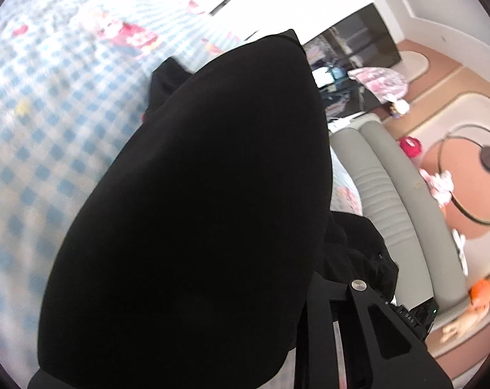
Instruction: Fold clothes
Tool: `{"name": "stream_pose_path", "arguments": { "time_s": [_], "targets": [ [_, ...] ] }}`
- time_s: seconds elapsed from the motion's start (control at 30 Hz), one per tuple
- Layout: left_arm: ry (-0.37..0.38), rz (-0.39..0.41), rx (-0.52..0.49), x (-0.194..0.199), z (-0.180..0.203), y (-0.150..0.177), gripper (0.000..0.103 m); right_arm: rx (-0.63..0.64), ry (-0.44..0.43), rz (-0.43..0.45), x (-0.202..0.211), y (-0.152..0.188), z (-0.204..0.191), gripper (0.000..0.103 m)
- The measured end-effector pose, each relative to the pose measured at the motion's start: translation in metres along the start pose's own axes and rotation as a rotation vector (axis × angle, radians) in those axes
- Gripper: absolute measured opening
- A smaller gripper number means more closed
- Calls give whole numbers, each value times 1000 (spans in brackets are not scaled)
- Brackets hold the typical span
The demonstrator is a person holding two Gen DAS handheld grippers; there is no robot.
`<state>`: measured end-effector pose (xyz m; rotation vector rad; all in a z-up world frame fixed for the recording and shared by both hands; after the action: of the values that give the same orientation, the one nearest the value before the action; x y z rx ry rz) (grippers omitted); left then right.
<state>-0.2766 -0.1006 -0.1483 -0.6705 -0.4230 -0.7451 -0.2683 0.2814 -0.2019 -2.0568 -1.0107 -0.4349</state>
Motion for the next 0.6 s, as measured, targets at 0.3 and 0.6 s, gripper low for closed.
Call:
{"name": "stream_pose_path", "arguments": {
  "time_s": [0.3,0.6],
  "targets": [
    [50,-100,37,65,-26,77,28,9,11,-103,48,60,3,15],
    [-95,-171,111,89,-63,86,54,-82,180,-106,80,73,59,37]
  ]
}}
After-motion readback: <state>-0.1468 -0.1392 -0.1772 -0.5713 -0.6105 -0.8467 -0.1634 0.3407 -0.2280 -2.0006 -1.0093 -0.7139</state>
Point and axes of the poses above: each gripper's, at about its wrist camera, not at the fingertips, and x roughly against the way its jaws point, z to its right, y to its underside, the point moved 7 cm from there along -x, roughly the way its jaws point, and after that the axes turned 8 degrees about -z, right-handed, at the moved point
